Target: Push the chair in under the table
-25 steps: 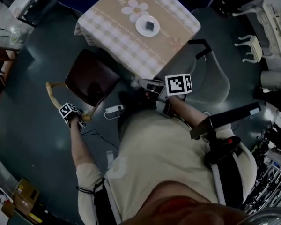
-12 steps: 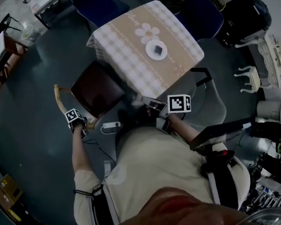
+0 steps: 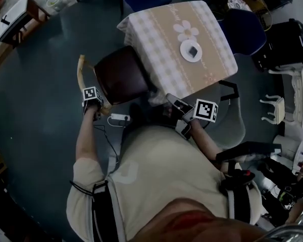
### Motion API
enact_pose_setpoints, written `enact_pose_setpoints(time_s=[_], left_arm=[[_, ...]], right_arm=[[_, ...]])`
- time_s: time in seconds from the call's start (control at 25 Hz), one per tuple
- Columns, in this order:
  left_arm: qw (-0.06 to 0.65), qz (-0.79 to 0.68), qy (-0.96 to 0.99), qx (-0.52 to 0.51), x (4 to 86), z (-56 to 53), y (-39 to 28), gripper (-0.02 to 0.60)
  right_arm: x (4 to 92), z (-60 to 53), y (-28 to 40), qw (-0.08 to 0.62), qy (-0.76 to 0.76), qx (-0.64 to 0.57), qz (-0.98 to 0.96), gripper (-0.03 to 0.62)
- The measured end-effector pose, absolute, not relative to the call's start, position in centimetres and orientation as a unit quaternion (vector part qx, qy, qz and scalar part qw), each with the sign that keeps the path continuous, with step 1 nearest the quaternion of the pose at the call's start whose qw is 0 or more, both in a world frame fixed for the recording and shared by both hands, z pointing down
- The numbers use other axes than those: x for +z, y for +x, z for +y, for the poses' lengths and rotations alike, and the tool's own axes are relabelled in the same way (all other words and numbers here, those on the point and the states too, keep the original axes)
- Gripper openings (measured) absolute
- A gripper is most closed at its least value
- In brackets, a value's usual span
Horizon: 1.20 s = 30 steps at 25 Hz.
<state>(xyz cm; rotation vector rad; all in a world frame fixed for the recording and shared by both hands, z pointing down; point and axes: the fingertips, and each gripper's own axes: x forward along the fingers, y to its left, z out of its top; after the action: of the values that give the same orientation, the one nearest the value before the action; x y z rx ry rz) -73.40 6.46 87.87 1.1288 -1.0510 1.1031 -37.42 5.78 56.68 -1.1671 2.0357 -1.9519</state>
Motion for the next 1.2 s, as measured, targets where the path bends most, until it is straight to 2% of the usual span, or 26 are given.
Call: enact_pose_setpoints(time_s=[0.96,1.2], left_arm=[[0.583,-0.454,0.489,0.463,87.9,6.8,-71.5,0.258],[0.589,-0.441,0.501,0.456,88.3,6.8,-71.3,0.259]], right_arm=[[58.1,5.4,-38.6,0.006,-0.365,-0.652,0.664,0.012],[58.5,4.8,-39.0,0.022,-0.35,-0.663,0.661,0.012]])
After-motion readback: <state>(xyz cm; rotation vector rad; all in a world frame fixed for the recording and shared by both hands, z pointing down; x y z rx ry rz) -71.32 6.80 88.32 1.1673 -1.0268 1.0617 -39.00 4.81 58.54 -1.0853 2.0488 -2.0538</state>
